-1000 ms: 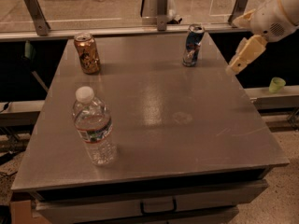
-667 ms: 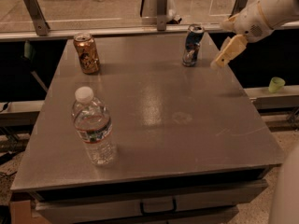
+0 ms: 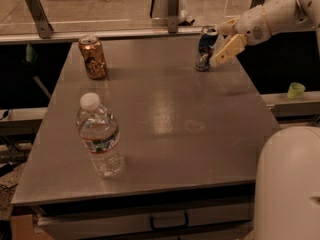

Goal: Knock redbull can over

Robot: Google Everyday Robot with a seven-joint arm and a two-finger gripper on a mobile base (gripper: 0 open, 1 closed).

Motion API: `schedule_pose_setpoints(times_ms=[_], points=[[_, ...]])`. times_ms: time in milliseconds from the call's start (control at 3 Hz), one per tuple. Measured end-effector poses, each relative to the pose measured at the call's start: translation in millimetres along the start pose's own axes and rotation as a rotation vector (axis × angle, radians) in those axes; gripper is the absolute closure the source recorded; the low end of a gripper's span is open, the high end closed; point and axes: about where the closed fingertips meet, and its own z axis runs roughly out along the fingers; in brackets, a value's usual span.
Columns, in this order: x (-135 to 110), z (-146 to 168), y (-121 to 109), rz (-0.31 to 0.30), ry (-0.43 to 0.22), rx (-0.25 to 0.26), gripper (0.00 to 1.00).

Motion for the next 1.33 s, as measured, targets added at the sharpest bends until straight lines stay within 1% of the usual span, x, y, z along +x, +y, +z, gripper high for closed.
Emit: schedule_pose_setpoints(times_ms=[333,667,1000,1333], points=[[-9,-3,15,0.022,-0.048,-0.055,0.0],[-17,-3,38,0.039,-0.059,-0.121,0.0],[-23,-6,67,0.056,-0.045,-0.188,0.0],[-42,-9,98,0.019,-0.056,-0.269,0.0]])
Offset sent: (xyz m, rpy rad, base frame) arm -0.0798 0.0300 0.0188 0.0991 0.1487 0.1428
